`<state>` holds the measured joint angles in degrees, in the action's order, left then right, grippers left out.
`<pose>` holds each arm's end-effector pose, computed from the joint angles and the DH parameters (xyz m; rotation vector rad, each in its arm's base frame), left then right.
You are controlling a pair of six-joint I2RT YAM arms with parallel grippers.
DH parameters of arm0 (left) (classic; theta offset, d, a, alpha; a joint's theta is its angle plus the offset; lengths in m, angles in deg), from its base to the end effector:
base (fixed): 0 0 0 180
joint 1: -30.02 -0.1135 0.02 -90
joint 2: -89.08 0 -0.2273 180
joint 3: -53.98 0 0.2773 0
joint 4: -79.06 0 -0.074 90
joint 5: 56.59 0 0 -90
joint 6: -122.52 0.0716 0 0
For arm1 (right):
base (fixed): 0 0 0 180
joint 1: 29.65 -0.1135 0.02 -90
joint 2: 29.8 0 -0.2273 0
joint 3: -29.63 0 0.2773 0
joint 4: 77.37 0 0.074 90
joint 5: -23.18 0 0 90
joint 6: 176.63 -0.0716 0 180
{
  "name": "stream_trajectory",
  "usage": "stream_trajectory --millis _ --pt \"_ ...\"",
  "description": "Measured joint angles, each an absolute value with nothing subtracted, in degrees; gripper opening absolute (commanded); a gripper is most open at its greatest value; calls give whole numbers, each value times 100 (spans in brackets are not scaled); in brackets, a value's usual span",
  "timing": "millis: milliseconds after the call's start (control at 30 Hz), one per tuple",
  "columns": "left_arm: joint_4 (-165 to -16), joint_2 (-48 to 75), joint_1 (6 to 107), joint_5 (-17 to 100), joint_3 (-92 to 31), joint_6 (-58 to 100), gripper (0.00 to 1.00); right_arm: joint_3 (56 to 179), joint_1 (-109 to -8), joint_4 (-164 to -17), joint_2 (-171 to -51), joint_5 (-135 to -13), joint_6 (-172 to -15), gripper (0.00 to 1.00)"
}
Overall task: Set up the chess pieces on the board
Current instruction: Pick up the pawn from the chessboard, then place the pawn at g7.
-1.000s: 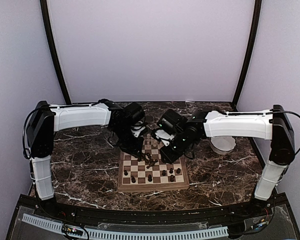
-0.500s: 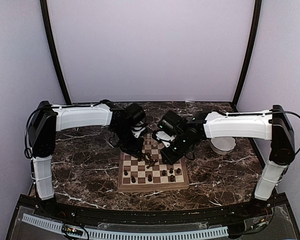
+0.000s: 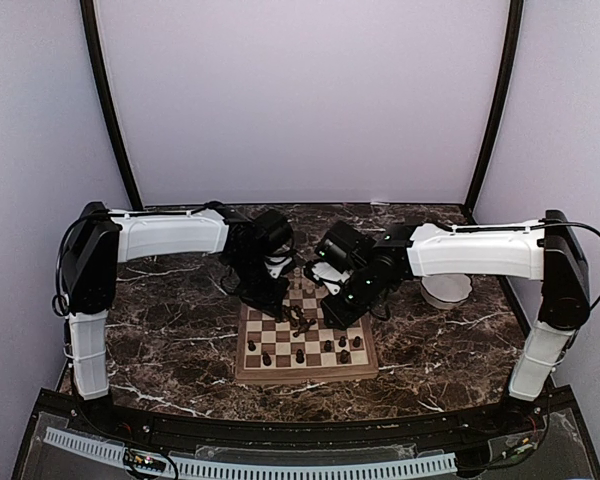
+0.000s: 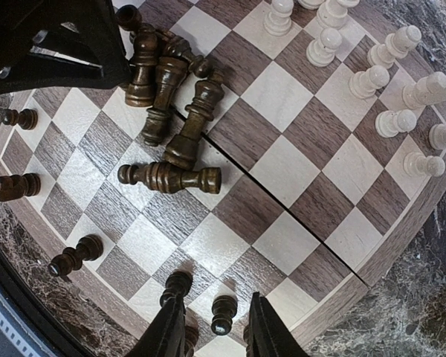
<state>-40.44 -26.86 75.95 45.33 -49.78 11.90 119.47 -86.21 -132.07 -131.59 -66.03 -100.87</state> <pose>0.2908 -0.3217 0.1219 0.6945 2.8782 -0.5058 0.2187 0.3294 0.1449 -1.0013 2.5979 0.3176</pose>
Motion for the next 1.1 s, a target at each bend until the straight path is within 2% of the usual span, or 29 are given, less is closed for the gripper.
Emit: stream_trajectory --millis 267,600,1100 --pt "-3954 -2424 7595 4468 -4774 1199 4 11947 -8621 -13204 -13159 -6603 -10087 32" --pt "-3946 -1562 7644 4568 -3902 1282 4 11914 -8621 -13163 -13157 -6793 -10096 32" --pt "-4061 -1523 8085 4645 -3688 1439 3 11743 -8623 -13073 -13100 -6854 -10247 34"
